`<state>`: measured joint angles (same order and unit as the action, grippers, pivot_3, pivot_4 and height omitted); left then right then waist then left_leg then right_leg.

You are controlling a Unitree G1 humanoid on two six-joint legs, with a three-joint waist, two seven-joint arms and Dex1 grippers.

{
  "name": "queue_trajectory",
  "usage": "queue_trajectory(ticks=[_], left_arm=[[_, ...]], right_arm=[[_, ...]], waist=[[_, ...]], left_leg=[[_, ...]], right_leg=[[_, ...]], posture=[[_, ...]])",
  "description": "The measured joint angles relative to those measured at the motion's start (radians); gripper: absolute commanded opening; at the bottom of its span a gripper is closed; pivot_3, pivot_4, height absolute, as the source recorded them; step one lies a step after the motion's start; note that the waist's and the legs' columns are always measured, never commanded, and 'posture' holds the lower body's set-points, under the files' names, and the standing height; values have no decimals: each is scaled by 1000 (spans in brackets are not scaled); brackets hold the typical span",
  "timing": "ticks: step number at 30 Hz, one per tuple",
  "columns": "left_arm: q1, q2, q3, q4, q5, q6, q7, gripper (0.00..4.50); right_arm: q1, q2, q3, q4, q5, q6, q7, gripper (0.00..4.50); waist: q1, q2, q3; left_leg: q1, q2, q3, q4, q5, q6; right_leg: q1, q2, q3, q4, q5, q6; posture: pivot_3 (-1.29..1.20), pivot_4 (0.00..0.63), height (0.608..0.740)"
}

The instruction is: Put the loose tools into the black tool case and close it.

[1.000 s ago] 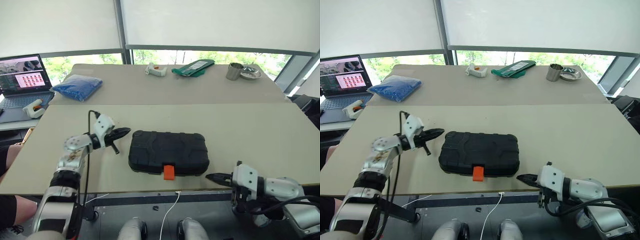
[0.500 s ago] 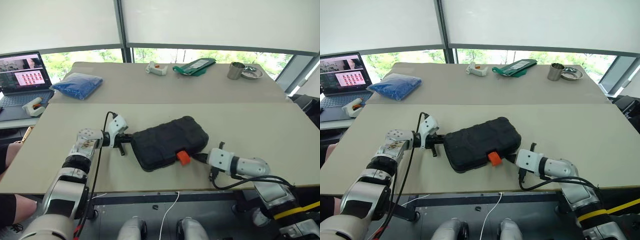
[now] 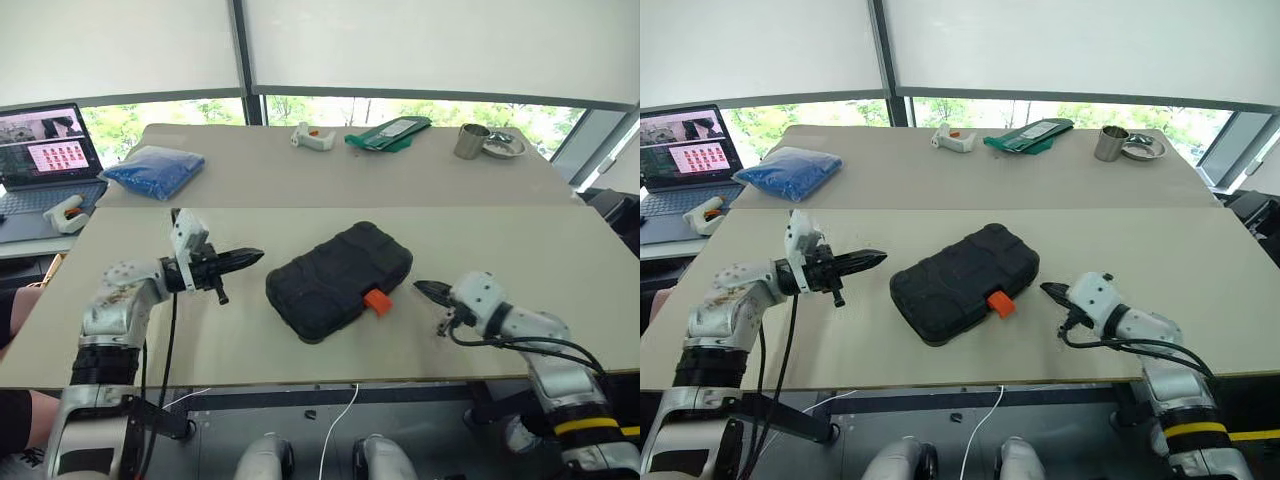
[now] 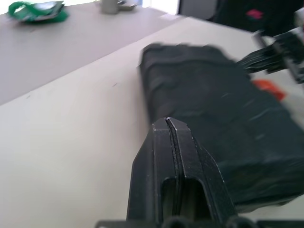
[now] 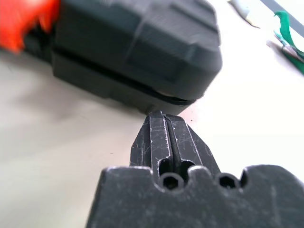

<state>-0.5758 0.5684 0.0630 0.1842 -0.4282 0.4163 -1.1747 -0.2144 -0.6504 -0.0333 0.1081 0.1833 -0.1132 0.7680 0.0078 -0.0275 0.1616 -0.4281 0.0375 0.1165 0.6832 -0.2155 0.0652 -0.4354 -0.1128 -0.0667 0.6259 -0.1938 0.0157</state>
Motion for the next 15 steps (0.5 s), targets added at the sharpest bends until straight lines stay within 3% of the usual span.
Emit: queue_trajectory(ticks=[7, 10, 15], left_arm=[[-122, -170, -292, 6, 174, 42, 112, 17], [-162, -167, -389, 33, 288, -48, 129, 17], [-160, -220, -391, 67, 317, -71, 187, 17]], right_arm=[[15, 34, -19, -239, 135, 205, 0, 0], [31, 50, 24, -320, 145, 255, -2, 0], [67, 74, 97, -367, 124, 292, -6, 0]], waist=[[-2, 0, 0], [-1, 2, -2], [6, 4, -4]], left_leg=[[2, -1, -1, 0, 0, 0], [7, -1, -1, -3, 0, 0], [14, -1, -2, -3, 0, 0]], right_leg=[[1, 2, 2, 0, -1, 2], [5, 2, 2, -1, -2, 1], [13, -1, 1, -1, -8, -3]], posture=[[0, 150, 740], [0, 150, 740], [0, 150, 740]])
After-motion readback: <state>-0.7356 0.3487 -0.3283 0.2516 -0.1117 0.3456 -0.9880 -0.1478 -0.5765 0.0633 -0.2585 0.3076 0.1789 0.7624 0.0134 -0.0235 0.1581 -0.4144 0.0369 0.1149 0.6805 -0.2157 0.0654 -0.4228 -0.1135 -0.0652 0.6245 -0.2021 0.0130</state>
